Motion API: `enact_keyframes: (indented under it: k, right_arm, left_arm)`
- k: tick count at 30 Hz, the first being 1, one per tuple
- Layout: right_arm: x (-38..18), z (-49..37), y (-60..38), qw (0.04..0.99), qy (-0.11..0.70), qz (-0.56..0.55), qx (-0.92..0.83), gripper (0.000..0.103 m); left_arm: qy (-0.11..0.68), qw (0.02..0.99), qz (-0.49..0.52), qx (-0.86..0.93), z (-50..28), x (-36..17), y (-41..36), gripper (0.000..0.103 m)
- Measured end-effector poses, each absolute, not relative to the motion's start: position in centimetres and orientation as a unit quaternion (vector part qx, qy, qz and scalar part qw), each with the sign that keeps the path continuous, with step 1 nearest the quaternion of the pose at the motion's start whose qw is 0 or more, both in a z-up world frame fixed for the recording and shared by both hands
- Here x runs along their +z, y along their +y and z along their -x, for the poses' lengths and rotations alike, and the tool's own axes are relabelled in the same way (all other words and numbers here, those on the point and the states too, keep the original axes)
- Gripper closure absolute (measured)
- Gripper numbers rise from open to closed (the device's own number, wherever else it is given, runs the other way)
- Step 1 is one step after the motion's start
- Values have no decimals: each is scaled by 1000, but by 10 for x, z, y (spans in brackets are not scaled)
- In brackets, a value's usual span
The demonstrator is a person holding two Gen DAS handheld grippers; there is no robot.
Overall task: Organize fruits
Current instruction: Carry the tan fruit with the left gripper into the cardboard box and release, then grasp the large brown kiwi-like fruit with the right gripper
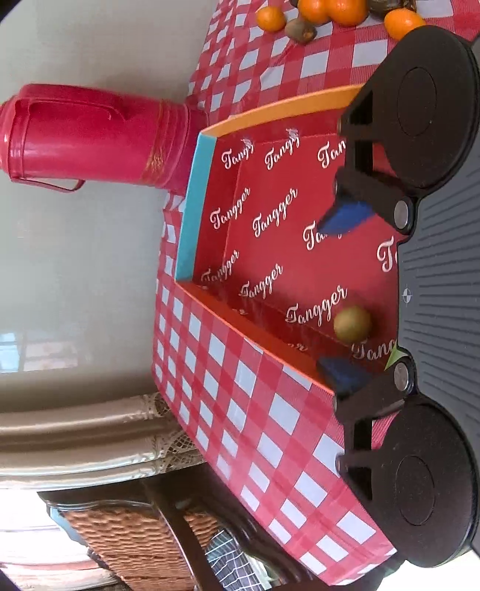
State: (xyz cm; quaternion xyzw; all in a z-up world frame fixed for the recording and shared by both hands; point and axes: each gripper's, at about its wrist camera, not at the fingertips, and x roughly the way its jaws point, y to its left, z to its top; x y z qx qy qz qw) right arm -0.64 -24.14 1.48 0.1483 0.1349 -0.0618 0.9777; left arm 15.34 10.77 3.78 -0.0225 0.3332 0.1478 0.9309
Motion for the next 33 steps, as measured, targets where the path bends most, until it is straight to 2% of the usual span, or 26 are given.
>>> enact_keyframes:
  k: [5, 7, 9, 21, 24, 26, 30, 32, 33]
  right_arm:
    - [15, 7, -242, 978, 136, -146, -64, 5]
    - [16, 6, -241, 978, 138, -141, -65, 5]
    - [16, 5, -239, 979, 142, -134, -65, 5]
    - [20, -43, -226, 978, 199, -64, -13, 5]
    - [15, -58, -228, 974, 215, -76, -13, 14]
    - [13, -67, -228, 972, 223, -70, -22, 25]
    - [8, -76, -229, 969, 235, -69, -32, 30]
    - [5, -79, -231, 966, 245, -74, -31, 45]
    - [3, -82, -230, 965, 251, -76, -25, 46]
  left_arm:
    - [302, 943, 18, 137, -137, 48, 99, 19]
    - [285, 949, 24, 135, -127, 53, 99, 15]
    - [266, 953, 30, 139, -113, 57, 100, 3]
    - [193, 963, -13, 190, -47, 50, 109, 0]
    - [182, 963, -10, 198, -42, 49, 114, 0]
    - [176, 962, -6, 209, -39, 48, 118, 0]
    - [180, 957, 20, 224, -38, 46, 131, 0]
    - [185, 954, 37, 233, -38, 45, 139, 0]
    - [187, 953, 45, 236, -39, 44, 142, 0]
